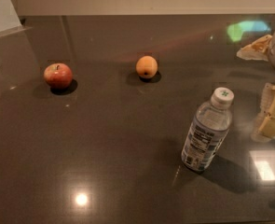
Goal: Move blue plastic bottle near apple
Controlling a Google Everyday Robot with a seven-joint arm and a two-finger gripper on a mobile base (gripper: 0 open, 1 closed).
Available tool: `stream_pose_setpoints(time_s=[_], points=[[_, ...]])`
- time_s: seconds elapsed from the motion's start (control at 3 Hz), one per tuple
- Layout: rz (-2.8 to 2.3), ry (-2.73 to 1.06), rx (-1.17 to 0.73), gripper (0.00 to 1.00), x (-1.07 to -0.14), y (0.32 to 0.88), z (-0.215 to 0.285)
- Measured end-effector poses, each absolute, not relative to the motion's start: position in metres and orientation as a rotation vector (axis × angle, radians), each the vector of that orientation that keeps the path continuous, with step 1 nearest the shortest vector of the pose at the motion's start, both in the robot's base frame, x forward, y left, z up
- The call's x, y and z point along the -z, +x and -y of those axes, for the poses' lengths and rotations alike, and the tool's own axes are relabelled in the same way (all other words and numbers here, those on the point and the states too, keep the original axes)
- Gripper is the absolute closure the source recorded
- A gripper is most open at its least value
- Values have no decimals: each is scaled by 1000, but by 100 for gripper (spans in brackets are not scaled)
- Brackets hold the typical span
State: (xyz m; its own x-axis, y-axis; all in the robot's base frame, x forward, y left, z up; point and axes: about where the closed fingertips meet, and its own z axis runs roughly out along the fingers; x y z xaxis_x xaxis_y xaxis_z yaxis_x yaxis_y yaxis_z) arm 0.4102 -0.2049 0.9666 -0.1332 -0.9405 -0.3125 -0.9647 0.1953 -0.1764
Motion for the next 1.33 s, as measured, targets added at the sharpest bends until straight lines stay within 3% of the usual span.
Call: stream_pose_setpoints(time_s=[1.0,1.33], points=[[-1857,-1805,-503,0,-948,365,141],[-1823,-1784,-548,18,-946,364,130]])
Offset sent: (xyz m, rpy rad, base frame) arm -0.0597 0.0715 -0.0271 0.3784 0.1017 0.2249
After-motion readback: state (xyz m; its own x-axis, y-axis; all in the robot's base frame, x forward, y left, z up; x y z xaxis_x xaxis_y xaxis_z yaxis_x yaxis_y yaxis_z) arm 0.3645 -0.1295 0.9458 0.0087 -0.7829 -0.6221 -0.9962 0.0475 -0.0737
